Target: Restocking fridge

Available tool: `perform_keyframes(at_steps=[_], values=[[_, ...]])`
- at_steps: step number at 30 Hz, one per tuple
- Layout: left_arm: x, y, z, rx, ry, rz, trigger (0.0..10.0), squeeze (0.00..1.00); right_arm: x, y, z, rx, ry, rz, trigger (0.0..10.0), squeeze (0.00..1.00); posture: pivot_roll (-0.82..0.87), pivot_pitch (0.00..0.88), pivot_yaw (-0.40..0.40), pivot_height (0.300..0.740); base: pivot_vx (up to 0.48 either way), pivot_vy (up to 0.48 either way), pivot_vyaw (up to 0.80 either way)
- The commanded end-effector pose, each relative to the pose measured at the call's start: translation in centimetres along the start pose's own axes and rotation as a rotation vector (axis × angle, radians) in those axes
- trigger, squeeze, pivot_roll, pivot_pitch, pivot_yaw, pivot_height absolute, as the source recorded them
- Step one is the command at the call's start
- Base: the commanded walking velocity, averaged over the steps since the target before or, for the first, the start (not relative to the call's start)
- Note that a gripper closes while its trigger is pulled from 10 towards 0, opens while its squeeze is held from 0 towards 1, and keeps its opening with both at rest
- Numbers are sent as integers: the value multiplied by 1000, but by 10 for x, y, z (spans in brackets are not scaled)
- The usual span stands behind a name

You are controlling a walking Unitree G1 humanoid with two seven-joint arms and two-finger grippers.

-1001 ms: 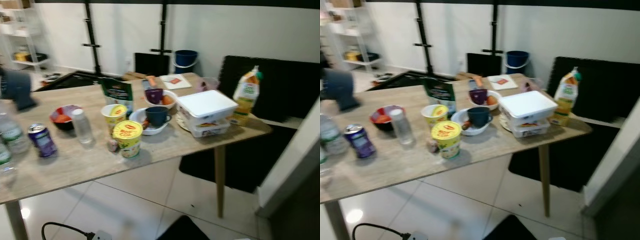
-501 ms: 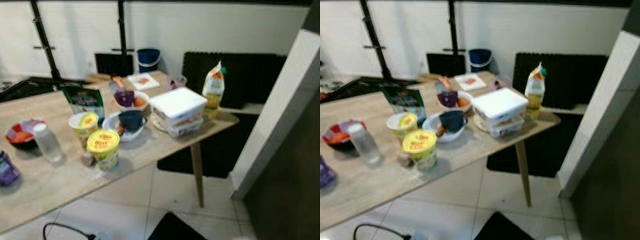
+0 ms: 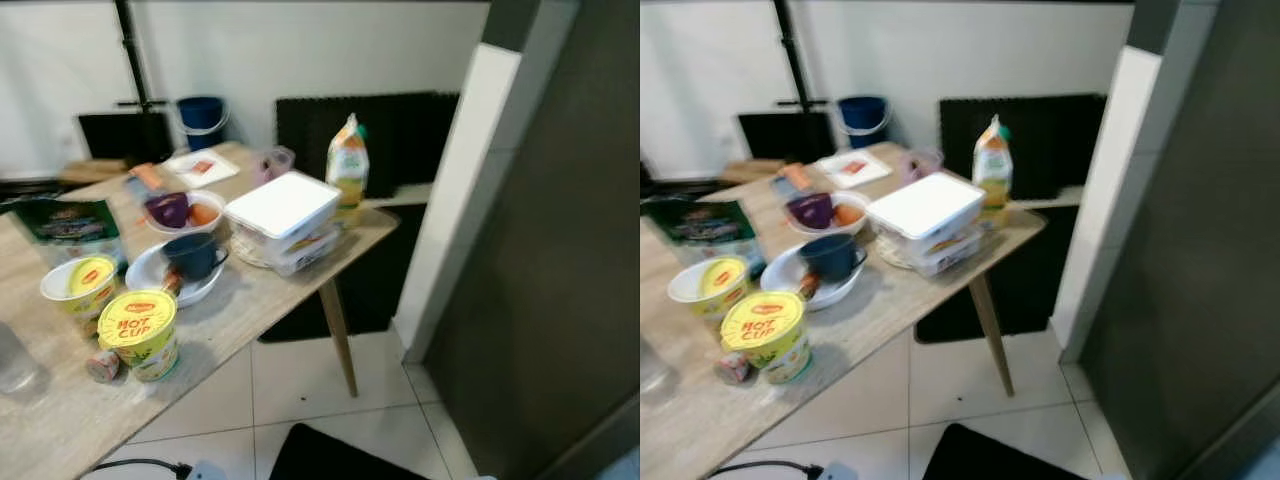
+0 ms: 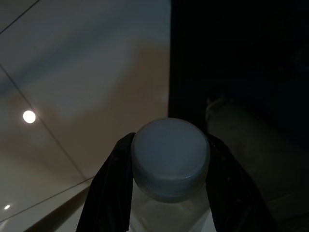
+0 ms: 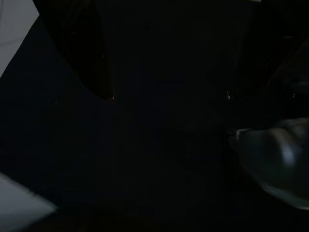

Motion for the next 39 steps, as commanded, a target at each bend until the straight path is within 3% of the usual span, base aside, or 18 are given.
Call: perform_keyframes(at_steps=[1,39], values=[[0,6,0,-10,-1,-15,10000,0,0,-2,-3,-7,-9,6,10000,0,-85,9,42,740,0,0,-756],[-1,9,-7,-6,-23,-24,10000,0,0,1,-4,-9,-13,2,10000,0,-92,4,36,740,0,0,-760]])
Point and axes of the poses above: a point about 5 cm out from each wrist's last joint towards the gripper, its own x axis pointing back from the gripper into the wrist, its own y axis along the axis of the wrist's last joint, z = x × y, the point moved 4 cm from there along -x, pointing out of the wrist towards the gripper, and after that the axes turned 1 degree about -x, right-handed, at the moved point
